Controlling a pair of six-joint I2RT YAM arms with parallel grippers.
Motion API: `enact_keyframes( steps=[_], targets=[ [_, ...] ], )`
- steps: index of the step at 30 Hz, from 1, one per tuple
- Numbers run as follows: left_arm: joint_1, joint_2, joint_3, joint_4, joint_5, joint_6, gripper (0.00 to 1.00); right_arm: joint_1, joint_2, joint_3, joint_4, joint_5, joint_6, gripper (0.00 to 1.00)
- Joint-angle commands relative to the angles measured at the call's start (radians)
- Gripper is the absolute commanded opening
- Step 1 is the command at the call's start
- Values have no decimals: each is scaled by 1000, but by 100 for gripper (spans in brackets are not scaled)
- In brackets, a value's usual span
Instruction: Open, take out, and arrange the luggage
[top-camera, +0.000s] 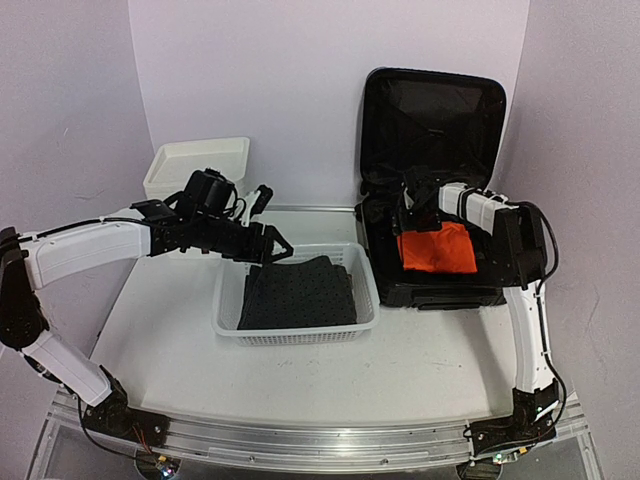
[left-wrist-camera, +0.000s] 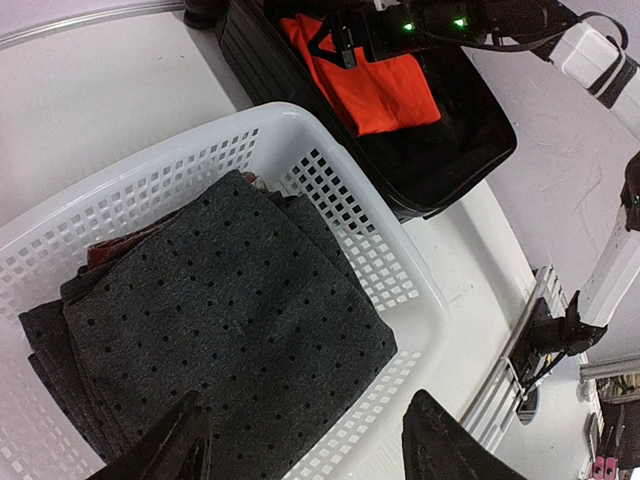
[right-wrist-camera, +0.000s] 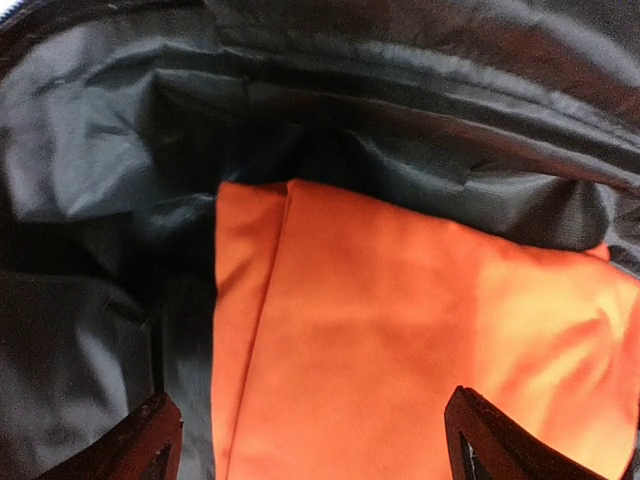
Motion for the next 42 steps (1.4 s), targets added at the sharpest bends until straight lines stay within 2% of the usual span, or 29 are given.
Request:
enact_keyframes(
  steps=[1, 14, 21, 28, 39, 42],
  targets=[
    [6, -57, -2, 23, -2, 10, 66, 15, 61, 106, 22, 63, 21, 91],
    [9, -74, -11, 23, 0, 12, 66, 45, 235, 351, -69, 177, 2, 71],
    [10, -85, -18, 23, -1, 11, 66, 48, 262, 380, -79, 194, -4, 53],
    [10, -85, -20, 23, 3, 12, 66, 50, 287, 408, -86, 189, 0, 51],
    [10, -105, -35, 23, -6, 7, 66, 50, 293, 446, -91, 145, 4, 19],
    [10, -105, -35, 23, -5, 5, 66, 50, 280, 441, -91, 121, 4, 14]
  ],
)
